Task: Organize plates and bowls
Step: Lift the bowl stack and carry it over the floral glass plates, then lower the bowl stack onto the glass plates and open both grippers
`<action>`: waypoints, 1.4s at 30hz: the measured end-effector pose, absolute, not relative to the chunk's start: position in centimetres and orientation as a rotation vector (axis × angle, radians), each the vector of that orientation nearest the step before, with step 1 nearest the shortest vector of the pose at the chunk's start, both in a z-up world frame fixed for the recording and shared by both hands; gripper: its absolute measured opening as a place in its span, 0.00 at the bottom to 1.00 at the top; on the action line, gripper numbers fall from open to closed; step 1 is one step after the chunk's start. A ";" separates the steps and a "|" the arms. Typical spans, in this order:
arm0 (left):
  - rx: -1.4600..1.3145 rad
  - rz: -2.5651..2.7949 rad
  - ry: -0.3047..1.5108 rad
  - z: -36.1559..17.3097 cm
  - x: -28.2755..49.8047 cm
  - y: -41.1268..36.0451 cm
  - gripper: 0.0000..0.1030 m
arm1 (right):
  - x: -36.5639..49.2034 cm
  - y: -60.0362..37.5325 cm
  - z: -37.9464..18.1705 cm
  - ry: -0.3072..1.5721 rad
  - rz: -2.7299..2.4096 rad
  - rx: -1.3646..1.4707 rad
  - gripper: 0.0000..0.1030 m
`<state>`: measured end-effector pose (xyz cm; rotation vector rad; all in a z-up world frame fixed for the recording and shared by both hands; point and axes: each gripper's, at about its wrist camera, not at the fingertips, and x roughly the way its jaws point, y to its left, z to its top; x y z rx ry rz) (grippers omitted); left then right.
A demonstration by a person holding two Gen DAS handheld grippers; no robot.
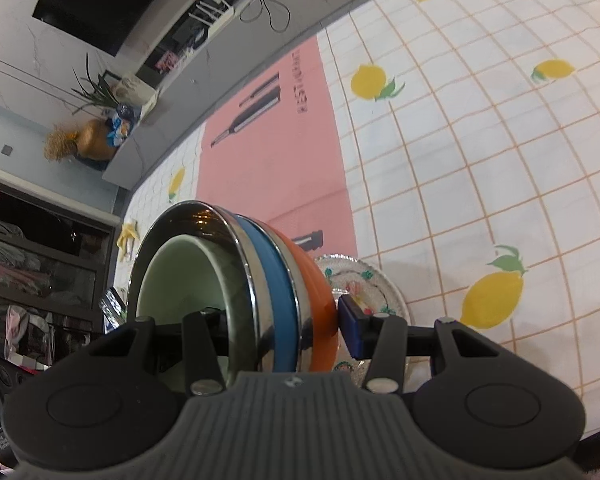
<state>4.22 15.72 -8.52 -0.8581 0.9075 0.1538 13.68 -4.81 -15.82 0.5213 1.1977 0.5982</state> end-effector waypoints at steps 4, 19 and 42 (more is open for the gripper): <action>-0.865 0.172 0.941 -9.7 4.1 15.8 0.52 | 13.7 -4.5 -16.7 1.240 0.596 0.519 0.45; -0.839 0.169 0.930 -11.7 3.8 15.3 0.52 | 13.7 -5.1 -17.4 1.248 0.619 0.514 0.46; -0.756 0.141 0.850 -9.1 3.1 15.2 0.74 | 13.0 -5.8 -14.4 1.155 0.668 0.490 0.66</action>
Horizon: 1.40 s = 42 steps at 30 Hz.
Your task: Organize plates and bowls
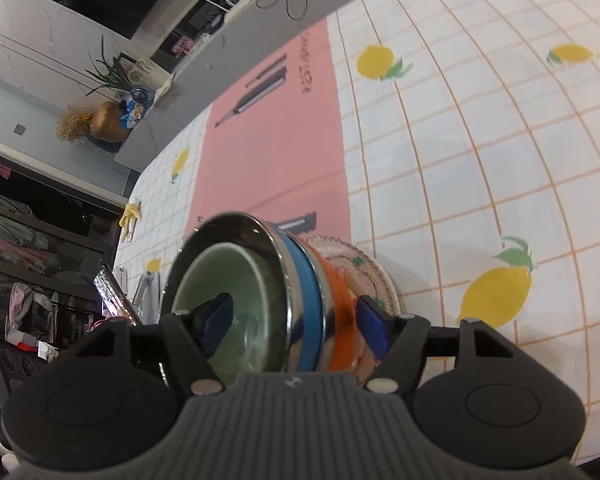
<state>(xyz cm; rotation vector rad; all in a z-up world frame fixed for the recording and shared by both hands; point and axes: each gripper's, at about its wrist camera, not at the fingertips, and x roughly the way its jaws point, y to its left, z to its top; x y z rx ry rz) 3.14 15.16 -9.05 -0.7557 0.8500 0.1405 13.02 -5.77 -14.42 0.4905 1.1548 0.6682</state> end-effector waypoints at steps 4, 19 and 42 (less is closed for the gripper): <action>-0.689 0.147 0.821 -7.5 2.9 14.5 0.75 | 12.6 -6.3 -13.0 1.109 0.667 0.467 0.68; -0.307 0.115 0.586 1.0 0.4 7.2 0.75 | 7.7 -10.5 -4.3 0.678 0.572 0.168 0.70; 0.026 0.098 0.541 -0.3 -3.0 -1.6 0.86 | 0.6 -18.8 -5.9 0.467 0.267 0.150 0.94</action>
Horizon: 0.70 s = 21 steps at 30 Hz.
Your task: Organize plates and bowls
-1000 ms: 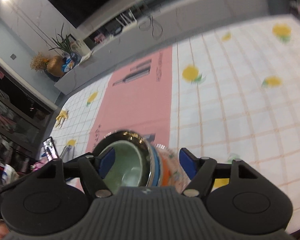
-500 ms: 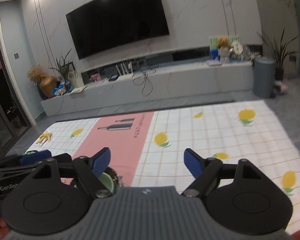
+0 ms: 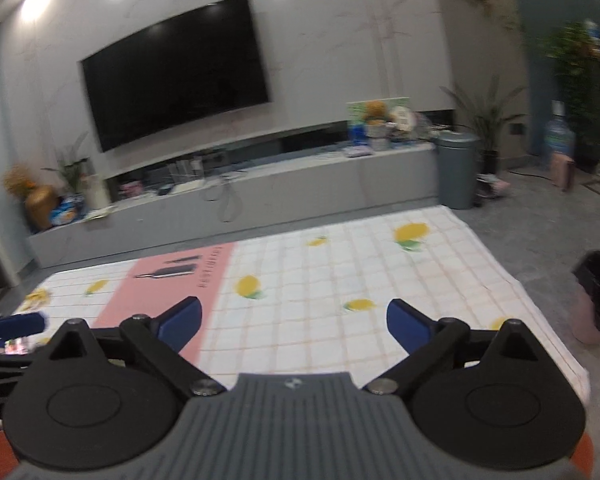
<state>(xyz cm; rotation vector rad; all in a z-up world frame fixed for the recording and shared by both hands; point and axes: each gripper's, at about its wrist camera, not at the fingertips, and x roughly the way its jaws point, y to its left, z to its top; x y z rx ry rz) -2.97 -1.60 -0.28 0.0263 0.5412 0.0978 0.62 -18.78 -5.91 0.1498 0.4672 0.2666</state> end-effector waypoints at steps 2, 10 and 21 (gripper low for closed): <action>0.008 0.115 0.528 -1.0 -3.3 -1.4 0.86 | 0.1 -18.7 -6.8 0.460 0.231 0.145 0.94; 0.002 0.178 0.598 -4.7 -4.4 -0.6 0.86 | -2.0 -17.3 -9.8 0.495 0.212 0.098 0.94; -0.101 0.200 0.787 -7.5 -4.4 0.8 0.86 | -1.7 -15.3 -13.4 0.662 0.231 0.014 0.94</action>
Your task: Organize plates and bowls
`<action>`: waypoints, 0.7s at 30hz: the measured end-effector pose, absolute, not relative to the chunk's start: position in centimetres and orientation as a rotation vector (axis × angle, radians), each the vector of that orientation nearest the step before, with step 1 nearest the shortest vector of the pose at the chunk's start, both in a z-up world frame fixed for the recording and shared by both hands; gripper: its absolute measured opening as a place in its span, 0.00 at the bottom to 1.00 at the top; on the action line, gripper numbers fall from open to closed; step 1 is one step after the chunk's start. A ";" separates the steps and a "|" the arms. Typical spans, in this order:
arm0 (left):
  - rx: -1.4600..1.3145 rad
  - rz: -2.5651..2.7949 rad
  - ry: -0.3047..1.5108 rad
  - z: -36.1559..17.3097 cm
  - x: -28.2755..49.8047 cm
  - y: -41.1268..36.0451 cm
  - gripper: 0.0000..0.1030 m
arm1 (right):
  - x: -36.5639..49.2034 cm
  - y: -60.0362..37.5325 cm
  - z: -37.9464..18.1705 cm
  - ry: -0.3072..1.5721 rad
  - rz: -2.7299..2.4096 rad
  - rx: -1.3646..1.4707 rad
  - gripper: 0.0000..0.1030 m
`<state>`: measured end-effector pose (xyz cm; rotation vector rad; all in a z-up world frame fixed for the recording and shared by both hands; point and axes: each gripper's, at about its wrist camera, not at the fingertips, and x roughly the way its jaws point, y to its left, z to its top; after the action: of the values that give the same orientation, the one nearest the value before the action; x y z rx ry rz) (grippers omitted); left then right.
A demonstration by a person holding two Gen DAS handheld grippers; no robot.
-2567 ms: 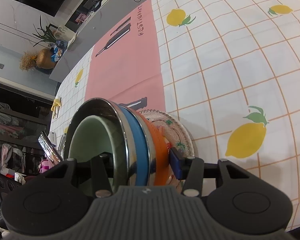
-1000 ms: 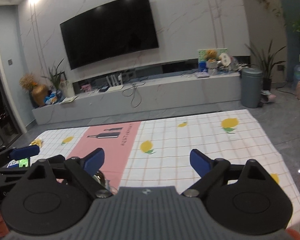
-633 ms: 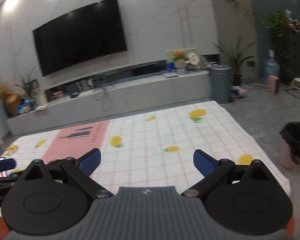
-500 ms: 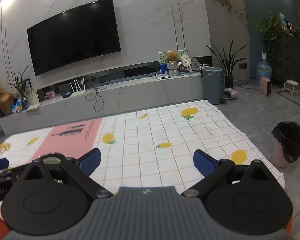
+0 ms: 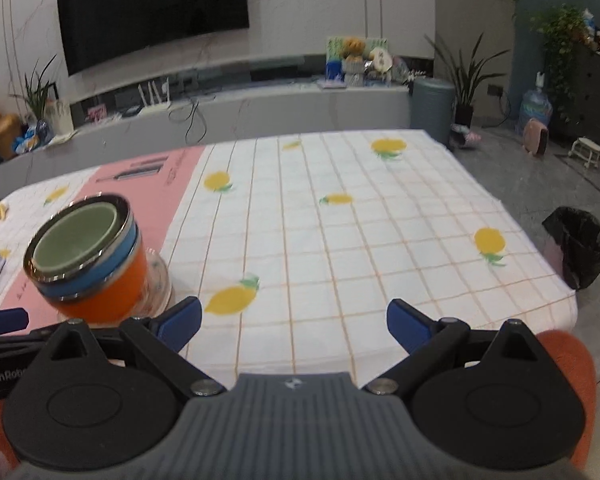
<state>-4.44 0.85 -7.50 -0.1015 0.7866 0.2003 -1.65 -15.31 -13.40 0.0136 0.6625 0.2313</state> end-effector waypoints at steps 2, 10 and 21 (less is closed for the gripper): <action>-0.117 0.201 0.799 -7.7 -4.5 1.0 0.86 | -1.8 -15.0 -13.4 0.665 0.241 0.003 0.94; -0.113 0.189 0.816 -8.0 -4.2 0.7 0.86 | -2.1 -14.6 -13.0 0.649 0.261 -0.016 0.94; -0.119 0.192 0.817 -8.0 -4.1 0.7 0.86 | -2.0 -14.6 -13.0 0.654 0.266 -0.015 0.94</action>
<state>-4.07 0.72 -7.95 -0.1189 0.8173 0.1916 -1.95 -14.61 -12.99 -0.0155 0.6536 0.2662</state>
